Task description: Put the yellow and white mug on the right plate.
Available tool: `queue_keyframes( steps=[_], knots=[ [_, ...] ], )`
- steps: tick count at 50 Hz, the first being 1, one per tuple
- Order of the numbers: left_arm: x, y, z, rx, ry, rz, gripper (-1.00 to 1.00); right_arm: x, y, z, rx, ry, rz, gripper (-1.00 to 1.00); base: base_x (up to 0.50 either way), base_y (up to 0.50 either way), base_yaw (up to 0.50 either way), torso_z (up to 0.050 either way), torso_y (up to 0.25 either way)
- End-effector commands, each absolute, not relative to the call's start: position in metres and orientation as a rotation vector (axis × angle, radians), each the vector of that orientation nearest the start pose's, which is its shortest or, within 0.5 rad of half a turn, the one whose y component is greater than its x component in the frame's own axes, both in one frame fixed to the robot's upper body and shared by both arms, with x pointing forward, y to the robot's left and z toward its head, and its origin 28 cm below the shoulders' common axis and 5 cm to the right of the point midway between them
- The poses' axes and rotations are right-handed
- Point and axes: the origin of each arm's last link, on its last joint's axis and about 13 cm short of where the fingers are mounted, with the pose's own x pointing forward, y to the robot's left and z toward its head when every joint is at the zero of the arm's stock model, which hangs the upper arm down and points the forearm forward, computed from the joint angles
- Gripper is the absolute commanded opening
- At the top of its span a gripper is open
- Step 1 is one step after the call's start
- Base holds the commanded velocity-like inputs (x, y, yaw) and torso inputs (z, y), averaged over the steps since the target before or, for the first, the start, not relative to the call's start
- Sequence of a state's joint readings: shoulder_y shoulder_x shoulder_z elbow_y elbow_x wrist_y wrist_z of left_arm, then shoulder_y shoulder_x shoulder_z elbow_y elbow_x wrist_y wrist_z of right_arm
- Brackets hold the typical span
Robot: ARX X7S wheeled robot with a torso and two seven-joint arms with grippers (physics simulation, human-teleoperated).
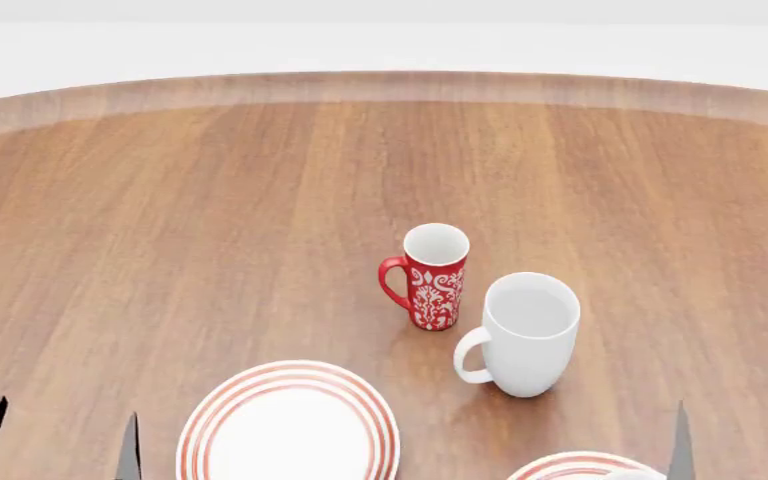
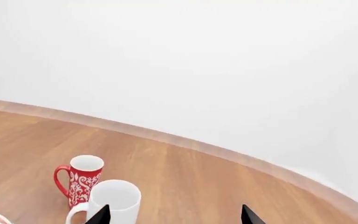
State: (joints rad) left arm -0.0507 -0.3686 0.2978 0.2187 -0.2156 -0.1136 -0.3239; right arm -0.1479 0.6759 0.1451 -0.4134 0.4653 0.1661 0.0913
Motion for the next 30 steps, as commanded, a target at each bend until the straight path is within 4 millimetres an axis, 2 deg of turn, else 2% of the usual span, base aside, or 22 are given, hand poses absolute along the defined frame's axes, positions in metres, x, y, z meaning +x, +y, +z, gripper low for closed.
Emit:
queue_keyframes(
  steps=[1,16,30],
  knots=[
    [0.214,0.224,0.054,0.104,-0.089,0.017,1.0,0.187,-0.221,0.123,-0.204,-0.172,-0.024,1.0,0.0,0.0,0.0,0.0,0.0],
    [0.215,0.228,0.06,0.044,-0.135,0.086,1.0,0.183,-0.211,0.142,-0.074,-0.267,0.051,1.0,0.0,0.0,0.0,0.0,0.0],
    [0.216,0.23,0.063,0.025,-0.151,0.118,1.0,0.18,-0.207,0.148,-0.031,-0.297,0.098,1.0,0.0,0.0,0.0,0.0,0.0]
  ],
)
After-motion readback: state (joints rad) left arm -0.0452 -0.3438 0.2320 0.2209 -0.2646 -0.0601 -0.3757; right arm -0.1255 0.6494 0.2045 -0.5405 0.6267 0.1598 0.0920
